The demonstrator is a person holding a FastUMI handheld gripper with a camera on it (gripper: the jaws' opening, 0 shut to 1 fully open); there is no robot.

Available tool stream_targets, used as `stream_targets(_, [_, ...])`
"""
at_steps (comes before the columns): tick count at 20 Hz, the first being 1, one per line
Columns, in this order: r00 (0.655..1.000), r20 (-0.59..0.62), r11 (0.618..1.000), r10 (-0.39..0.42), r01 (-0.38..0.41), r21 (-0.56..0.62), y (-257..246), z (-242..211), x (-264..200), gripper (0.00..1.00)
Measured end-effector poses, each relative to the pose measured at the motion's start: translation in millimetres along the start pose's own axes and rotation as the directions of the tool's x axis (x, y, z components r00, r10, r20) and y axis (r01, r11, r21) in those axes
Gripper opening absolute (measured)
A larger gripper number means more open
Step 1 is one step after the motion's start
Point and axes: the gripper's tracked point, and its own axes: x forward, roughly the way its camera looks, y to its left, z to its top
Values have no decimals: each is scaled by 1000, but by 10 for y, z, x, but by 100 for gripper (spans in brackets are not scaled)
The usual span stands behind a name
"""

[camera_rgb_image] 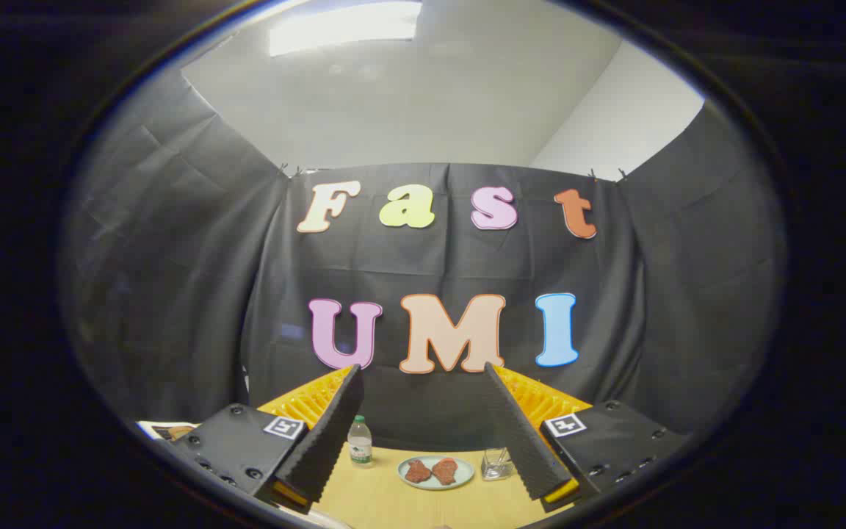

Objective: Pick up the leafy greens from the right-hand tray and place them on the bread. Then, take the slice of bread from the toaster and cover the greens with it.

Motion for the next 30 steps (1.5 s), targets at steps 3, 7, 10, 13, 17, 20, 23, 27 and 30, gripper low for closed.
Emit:
stream_targets(3, [1000, -3, 1000, 2, -2, -1, -18, -10, 25, 100])
stream_targets(7, [1000, -6, 1000, 7, -7, -14, -15, -29, 37, 100])
stream_targets(10, [1000, -6, 1000, 11, -11, -22, -13, -46, 71, 100])
stream_targets(13, [1000, -13, 1000, 13, -13, -19, -30, -78, 89, 100])
stream_targets(17, [999, -29, 999, 39, -39, -19, -34, -161, 117, 100])
stream_targets(20, [995, -67, 996, 78, -80, -32, -57, -295, 124, 100])
stream_targets(23, [987, -101, 991, 128, -133, -35, -85, -405, 121, 100])
stream_targets(27, [963, -180, 974, 199, -215, -73, -208, -644, 122, 100])
stream_targets(30, [942, -221, 957, 254, -277, -81, -229, -800, 119, 100])
